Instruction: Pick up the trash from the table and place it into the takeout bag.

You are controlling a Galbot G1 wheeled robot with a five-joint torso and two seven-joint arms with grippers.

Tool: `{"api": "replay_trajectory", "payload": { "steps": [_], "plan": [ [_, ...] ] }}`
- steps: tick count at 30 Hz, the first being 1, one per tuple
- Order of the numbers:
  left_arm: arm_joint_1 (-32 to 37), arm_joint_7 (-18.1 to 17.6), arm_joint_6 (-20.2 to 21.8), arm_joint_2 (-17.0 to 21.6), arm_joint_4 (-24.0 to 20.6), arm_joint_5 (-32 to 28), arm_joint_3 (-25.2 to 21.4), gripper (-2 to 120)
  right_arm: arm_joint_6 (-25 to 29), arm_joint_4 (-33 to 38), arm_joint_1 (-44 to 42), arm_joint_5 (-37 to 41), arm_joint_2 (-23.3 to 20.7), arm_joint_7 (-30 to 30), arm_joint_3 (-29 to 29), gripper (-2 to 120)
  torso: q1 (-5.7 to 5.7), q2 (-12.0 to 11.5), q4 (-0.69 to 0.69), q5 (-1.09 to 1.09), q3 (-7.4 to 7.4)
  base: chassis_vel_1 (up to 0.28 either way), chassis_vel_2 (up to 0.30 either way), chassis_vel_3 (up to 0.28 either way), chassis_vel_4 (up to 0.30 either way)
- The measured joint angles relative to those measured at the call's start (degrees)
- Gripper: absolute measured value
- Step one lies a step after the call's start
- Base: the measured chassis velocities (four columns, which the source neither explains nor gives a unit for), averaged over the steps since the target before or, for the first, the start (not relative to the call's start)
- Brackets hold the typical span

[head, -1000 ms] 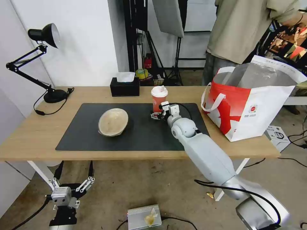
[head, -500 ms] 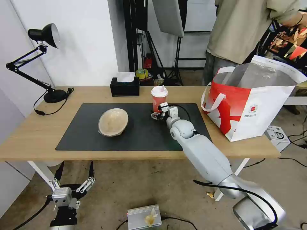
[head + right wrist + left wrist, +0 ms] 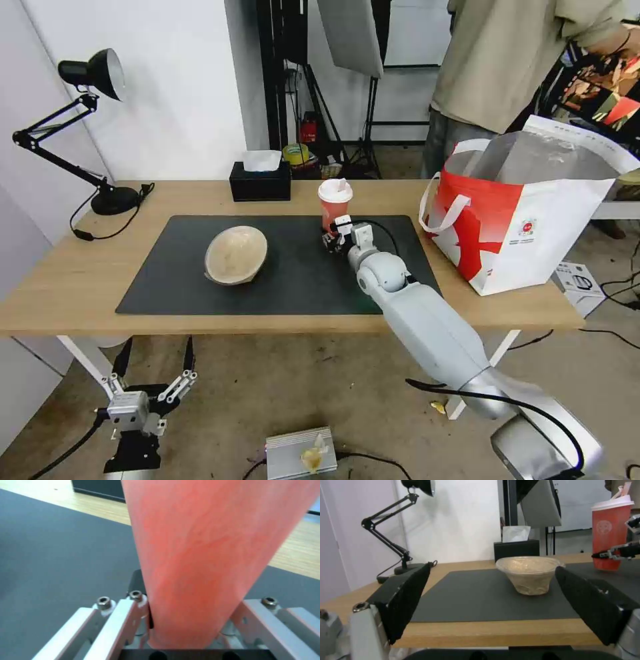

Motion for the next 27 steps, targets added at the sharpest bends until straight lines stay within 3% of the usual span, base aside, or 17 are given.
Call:
{"api": "replay_trajectory", "payload": {
  "steps": [7,19,27],
  "plan": [
    [0.13,0.00,-0.08,-0.03,-0.58,-0.06,-0.16,100,-1.54,4.77,0.27,1.97,-1.54,1.33,-0.81,7,0.00,0.00,0.00,0.00,0.00,0.000,0.000,0.000,0.000],
    [0.12,-0.02,-0.15,0.47,-1.62,-0.13,-0.32,100,-4.58,14.00,2.34,6.89,-6.64,3.64,-2.36,6,0.00,0.00,-0.01,0.00,0.00,0.000,0.000,0.000,0.000],
    [0.76,-0.02,-1.33,0.70,-1.80,-0.15,-0.54,100,-6.92,23.77,7.06,12.84,-14.75,4.17,-3.90,6,0.00,0.00,0.00,0.01,0.00,0.000,0.000,0.000,0.000]
  ]
}}
